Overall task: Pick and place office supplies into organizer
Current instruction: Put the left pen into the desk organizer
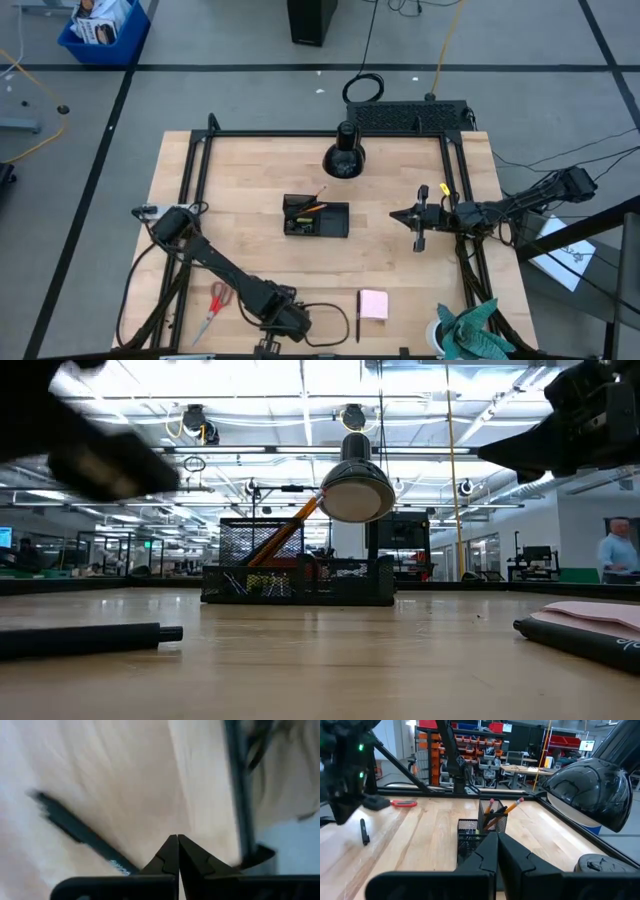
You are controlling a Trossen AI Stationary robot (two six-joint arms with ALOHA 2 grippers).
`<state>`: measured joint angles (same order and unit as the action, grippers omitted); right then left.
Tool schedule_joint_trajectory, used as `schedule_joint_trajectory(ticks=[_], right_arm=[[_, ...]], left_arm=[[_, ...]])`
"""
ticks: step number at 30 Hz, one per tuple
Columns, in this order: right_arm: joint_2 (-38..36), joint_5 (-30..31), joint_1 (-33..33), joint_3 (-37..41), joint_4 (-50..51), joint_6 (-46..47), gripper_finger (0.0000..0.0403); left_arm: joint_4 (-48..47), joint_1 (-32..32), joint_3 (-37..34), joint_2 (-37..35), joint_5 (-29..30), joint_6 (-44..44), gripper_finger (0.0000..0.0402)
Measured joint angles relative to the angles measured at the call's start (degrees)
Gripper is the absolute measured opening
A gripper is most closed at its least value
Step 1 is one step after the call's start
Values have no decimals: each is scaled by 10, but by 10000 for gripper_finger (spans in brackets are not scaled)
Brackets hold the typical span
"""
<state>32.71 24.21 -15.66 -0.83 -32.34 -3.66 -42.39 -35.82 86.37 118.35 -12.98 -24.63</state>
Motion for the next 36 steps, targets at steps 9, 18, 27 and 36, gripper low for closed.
schedule_joint_trajectory(ticks=[9, 18, 27, 36], right_arm=[[0, -2, 0, 0, -4, 0, 4], [0, -2, 0, 0, -4, 0, 4], [0, -2, 0, 0, -4, 0, 4], [0, -3, 0, 0, -4, 3, 4]], left_arm=[[111, 29, 4, -55, 84, -119, 10], [26, 62, 2, -52, 164, -217, 26], [17, 45, 3, -49, 153, -182, 153], [27, 30, 4, -23, 177, -177, 249]])
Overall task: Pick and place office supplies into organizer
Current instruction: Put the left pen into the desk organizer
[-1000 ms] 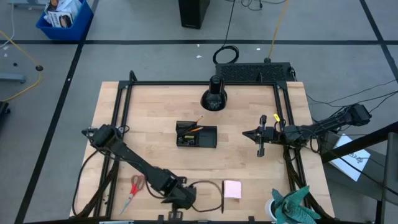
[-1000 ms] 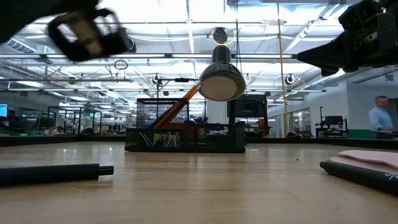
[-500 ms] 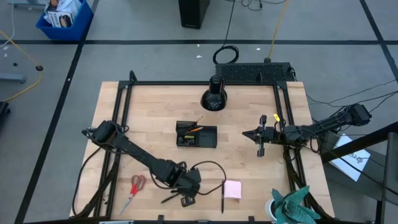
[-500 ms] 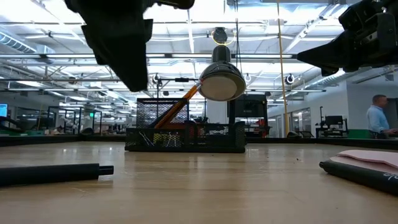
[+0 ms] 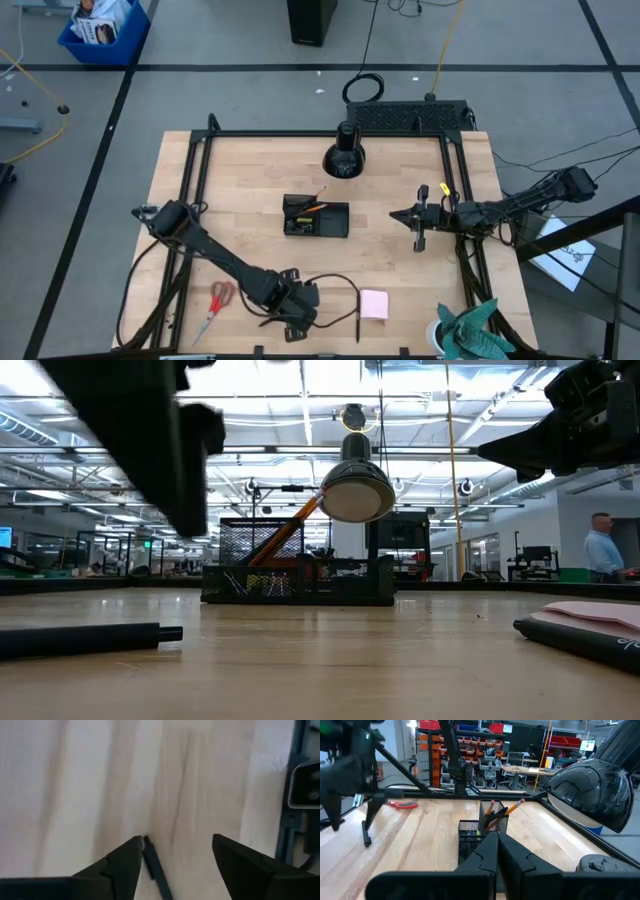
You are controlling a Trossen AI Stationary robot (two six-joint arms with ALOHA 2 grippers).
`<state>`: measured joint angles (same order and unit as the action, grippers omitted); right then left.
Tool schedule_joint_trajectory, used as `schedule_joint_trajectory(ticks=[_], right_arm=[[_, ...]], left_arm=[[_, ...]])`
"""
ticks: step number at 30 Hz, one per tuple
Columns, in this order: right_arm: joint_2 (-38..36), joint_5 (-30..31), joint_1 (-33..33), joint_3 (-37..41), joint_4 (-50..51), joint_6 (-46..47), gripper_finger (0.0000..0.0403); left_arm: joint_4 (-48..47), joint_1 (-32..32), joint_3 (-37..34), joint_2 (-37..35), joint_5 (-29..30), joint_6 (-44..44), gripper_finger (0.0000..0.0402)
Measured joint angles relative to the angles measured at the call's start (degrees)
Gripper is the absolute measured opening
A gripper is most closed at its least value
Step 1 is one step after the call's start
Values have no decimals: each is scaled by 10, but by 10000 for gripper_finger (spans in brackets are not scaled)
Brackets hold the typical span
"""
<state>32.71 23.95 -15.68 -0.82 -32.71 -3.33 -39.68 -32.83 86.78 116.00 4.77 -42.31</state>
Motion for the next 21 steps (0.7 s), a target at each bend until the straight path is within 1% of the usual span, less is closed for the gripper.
schedule_joint_trajectory(ticks=[4, 11, 16, 18, 21], right_arm=[[0, 0, 0, 0, 2, 11, 4], [4, 0, 0, 0, 0, 11, 4], [4, 0, 0, 0, 0, 11, 4], [4, 0, 0, 0, 0, 11, 4], [4, 0, 0, 0, 0, 11, 4]], left_arm=[[-9, -9, 0, 27, -24, -10, 257], [-52, -20, 1, 59, -28, -43, 257], [-61, -20, 4, 83, -28, -40, 256], [-57, -18, 5, 93, -31, -32, 245], [-50, -13, 5, 97, -40, -13, 209]])
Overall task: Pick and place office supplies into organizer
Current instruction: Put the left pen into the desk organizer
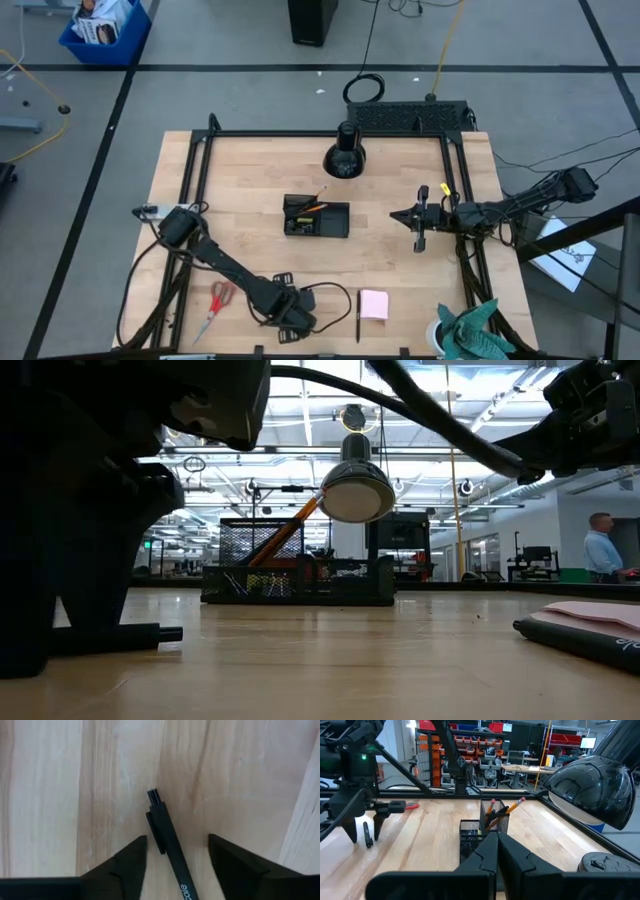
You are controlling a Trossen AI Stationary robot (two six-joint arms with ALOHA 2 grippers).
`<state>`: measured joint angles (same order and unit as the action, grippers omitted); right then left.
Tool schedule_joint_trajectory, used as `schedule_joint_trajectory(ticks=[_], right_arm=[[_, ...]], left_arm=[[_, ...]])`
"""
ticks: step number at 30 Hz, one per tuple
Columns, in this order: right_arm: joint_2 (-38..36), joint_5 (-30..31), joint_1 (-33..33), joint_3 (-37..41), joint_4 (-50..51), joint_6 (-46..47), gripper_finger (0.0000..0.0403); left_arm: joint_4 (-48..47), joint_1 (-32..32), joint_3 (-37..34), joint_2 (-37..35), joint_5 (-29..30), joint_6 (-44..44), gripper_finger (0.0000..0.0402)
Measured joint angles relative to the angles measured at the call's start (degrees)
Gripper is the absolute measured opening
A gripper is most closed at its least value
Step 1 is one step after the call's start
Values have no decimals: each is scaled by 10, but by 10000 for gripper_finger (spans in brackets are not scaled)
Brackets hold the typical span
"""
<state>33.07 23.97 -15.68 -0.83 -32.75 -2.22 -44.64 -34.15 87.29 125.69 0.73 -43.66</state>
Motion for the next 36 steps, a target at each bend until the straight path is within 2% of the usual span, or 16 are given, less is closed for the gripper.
schedule_joint_trajectory(ticks=[8, 11, 13, 15, 18, 22, 25, 32, 34, 36], right_arm=[[0, 0, 0, 0, 0, 0, 4], [0, 0, 0, 0, 0, 0, 4], [0, 0, 0, 0, 0, 0, 4], [0, 0, 0, 0, 0, 0, 4], [0, 0, 0, 0, 0, 0, 4], [0, 0, 0, 0, 0, 0, 4], [0, 0, 0, 0, 0, 0, 4], [0, 0, 0, 0, 0, 0, 4], [0, 0, 0, 0, 0, 0, 4], [0, 0, 0, 0, 0, 0, 4]], left_arm=[[21, 10, -1, 0, -35, 31, 63], [23, 9, -1, -1, -32, 61, 18], [28, 9, -3, -6, -26, 76, 16], [34, 10, -5, -13, -15, 94, 29], [37, 7, -7, -33, 27, 123, 46], [18, 13, -12, -72, 146, 156, 41], [-1, 15, -8, -131, 250, 172, 27], [10, 34, -61, -299, 396, 266, 21], [27, 46, -104, -360, 419, 278, 19], [73, 65, -158, -418, 415, 298, 15]])
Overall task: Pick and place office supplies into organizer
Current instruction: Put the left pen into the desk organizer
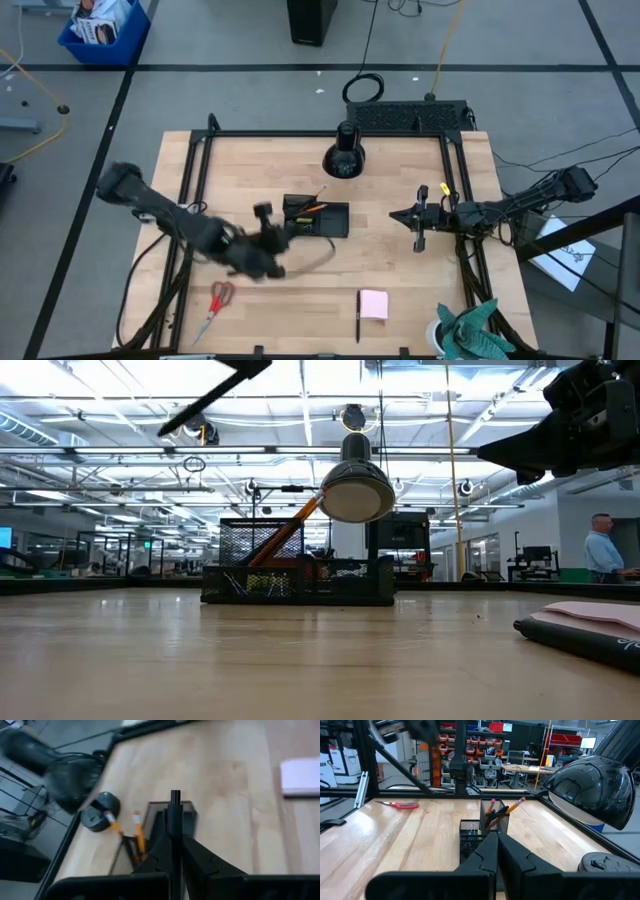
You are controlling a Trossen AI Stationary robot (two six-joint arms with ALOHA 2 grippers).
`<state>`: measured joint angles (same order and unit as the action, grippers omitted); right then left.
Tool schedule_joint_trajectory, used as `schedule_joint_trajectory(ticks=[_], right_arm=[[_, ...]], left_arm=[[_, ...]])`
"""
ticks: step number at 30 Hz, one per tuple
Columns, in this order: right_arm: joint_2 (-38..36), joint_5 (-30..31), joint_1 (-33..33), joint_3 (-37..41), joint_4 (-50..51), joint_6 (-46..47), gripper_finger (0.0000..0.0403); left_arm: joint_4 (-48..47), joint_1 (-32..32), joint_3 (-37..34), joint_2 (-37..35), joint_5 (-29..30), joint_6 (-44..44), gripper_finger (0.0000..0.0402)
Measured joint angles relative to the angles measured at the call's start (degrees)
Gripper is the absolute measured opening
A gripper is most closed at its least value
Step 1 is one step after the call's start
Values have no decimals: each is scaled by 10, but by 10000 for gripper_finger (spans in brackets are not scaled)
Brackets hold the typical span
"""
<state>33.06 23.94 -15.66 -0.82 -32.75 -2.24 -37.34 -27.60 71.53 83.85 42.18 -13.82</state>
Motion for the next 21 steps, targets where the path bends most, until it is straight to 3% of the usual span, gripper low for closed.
schedule_joint_trajectory(ticks=[2, 5, 8, 11, 16, 21], right_arm=[[0, 0, 0, 0, 0, -2, 4], [0, 0, 0, 0, 0, -4, 4], [0, 0, 0, 0, -5, -5, 4], [0, 0, 0, 0, -10, -4, 4], [0, 0, 0, 0, -16, -13, 4], [0, 1, 0, 0, -19, -20, 4]], left_arm=[[93, 28, -60, -57, -22, 44, 13], [288, 75, -160, -125, -115, 148, 17], [461, 130, -253, -163, -216, 238, 23], [613, 197, -328, -175, -305, 272, 24], [709, 297, -408, -160, -390, 241, 25], [800, 348, -453, -126, -460, 209, 25]])
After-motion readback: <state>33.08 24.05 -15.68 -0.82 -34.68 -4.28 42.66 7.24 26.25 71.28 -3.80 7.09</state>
